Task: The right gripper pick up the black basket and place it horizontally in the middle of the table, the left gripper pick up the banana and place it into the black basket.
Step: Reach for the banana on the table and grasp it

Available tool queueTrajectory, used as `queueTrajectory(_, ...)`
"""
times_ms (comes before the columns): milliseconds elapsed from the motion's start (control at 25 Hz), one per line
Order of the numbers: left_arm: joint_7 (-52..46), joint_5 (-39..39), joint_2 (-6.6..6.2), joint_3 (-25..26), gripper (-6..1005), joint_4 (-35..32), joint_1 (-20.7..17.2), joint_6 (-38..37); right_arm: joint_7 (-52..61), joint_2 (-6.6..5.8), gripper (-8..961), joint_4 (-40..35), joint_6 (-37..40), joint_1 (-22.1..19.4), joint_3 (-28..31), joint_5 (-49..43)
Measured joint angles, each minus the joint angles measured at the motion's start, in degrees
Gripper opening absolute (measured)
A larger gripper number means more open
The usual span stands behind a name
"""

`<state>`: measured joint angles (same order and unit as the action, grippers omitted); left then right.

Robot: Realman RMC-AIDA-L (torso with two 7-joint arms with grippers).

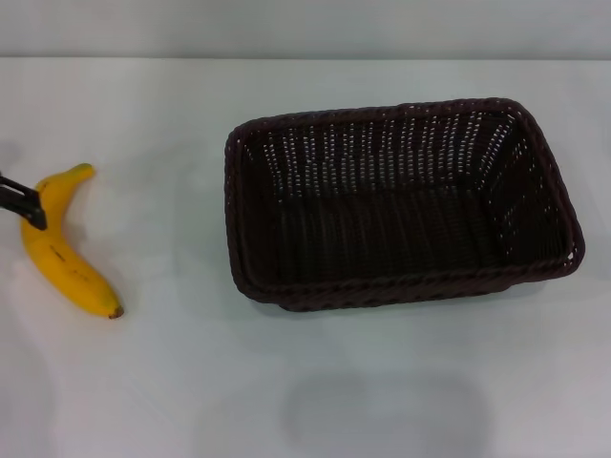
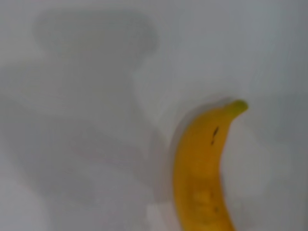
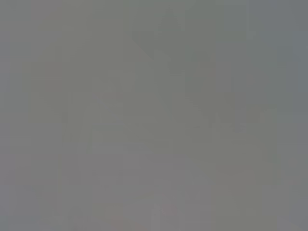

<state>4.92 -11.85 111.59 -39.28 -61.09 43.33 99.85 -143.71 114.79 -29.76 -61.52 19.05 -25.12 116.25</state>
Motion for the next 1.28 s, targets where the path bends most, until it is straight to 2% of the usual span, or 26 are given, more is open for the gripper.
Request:
queueTrajectory(360,-4.52,2.96,-0.02,-0.01,803,11.03,3.83,-7.18,-1.31,0.15,848,0.14,-0.51,0.02,0.06,0.04)
queueTrajectory(800,-8.81,3.12,0.59,-0.03,790,15.52,3.89,-11.90,-5.61,0.25,847,1.71,-0.96,0.43,0.13,1.09)
queueTrajectory(1280,-7.52,3.89,0.33,-0.46,777,17.64,4.38,-15.93,-5.97,0.26,846,2.18,-1.38,0.47,0.31,1.53)
